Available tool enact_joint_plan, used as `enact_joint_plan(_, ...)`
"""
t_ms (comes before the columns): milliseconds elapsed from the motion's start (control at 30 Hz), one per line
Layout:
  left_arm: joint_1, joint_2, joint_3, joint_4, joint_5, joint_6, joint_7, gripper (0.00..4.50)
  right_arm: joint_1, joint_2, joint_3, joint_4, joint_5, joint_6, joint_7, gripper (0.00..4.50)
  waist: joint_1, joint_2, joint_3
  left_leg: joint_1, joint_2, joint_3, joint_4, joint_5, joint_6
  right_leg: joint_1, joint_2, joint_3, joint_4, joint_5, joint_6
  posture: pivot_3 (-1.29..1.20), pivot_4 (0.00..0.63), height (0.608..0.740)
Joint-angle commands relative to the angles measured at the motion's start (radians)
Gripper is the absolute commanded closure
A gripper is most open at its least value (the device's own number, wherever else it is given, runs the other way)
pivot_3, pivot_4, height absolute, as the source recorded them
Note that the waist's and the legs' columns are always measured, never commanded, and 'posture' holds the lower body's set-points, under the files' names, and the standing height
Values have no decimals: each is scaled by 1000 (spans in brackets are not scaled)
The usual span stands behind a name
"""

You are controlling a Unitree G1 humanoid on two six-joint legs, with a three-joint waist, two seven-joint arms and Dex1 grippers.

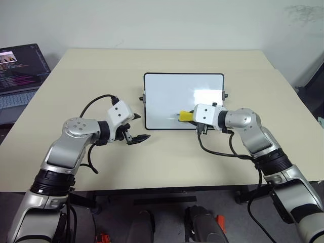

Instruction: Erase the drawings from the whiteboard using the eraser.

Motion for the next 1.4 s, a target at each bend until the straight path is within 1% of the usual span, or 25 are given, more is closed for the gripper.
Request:
enact_joint_plan(33,-9,7,6,-20,5,-13,-6,0,-61,20,2,47,-35,10,-47,3398,0,0,0,0,0,0,0,0,0,0,0,0,0,0,0,0,150,740)
enact_joint_plan(367,-15,3,2,-20,9,-17,-4,0,-158,77,25,220,-74,-26,-112,3398,-1,0,0,0,0,0,0,0,0,0,0,-1,0,0,0,0,150,740)
enact_joint_plan(533,-12,0,7,-30,2,-13,-2,0,-135,86,62,246,-102,-51,-108,3398,-3,0,0,0,0,0,0,0,0,0,0,0,0,1,0,0,150,740)
enact_joint_plan(767,-21,-1,7,-26,-1,-12,-3,0,-62,69,109,194,-125,-10,-36,3398,-2,0,0,4,0,-1,0,0,0,5,0,-1,0,1,-1,0,150,740)
enact_joint_plan(933,-25,-6,4,-27,-2,-11,-3,0,-50,51,116,192,-134,6,-10,3398,-2,0,0,7,0,-1,1,0,0,8,0,-1,0,0,-1,0,150,740)
enact_joint_plan(1233,-32,-13,5,-21,-9,-8,-2,0,-192,57,56,335,-136,-15,-174,3398,-3,0,0,8,0,-1,1,2,2,9,0,-1,-1,1,-2,0,150,740)
enact_joint_plan(1400,-42,-14,2,-14,-7,-11,-6,0,-234,53,48,372,-133,-24,-210,3398,-3,0,0,8,0,-1,1,2,3,9,0,-1,-1,1,-2,0,150,740)
